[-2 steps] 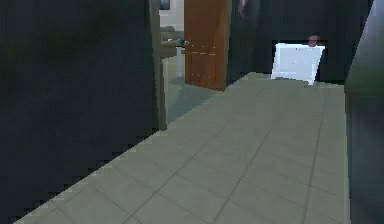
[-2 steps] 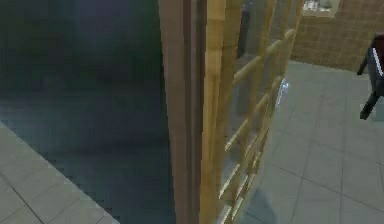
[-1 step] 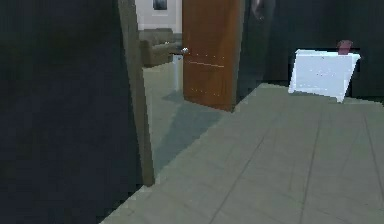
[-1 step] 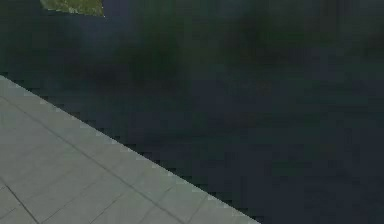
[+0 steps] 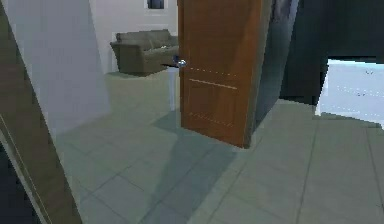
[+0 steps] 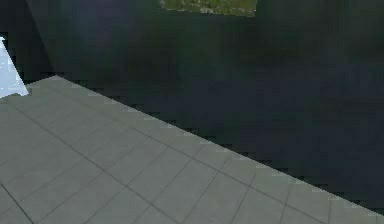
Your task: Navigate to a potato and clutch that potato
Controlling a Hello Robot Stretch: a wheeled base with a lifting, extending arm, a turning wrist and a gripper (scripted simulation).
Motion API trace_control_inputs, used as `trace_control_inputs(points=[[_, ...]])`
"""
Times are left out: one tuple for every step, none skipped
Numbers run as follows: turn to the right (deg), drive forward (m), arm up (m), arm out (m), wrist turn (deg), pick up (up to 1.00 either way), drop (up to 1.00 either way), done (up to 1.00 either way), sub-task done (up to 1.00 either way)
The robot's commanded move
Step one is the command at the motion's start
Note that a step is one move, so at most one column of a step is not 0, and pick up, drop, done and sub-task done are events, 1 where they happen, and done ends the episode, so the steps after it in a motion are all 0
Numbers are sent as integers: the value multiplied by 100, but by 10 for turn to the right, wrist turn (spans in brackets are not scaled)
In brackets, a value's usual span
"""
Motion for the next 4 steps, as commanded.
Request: trace_control_inputs(points=[[30,0,0,0,0,0,0,0,0],[0,40,0,0,0,0,0,0,0],[-120,0,0,0,0,0,0,0,0],[0,25,0,0,0,0,0,0,0]])
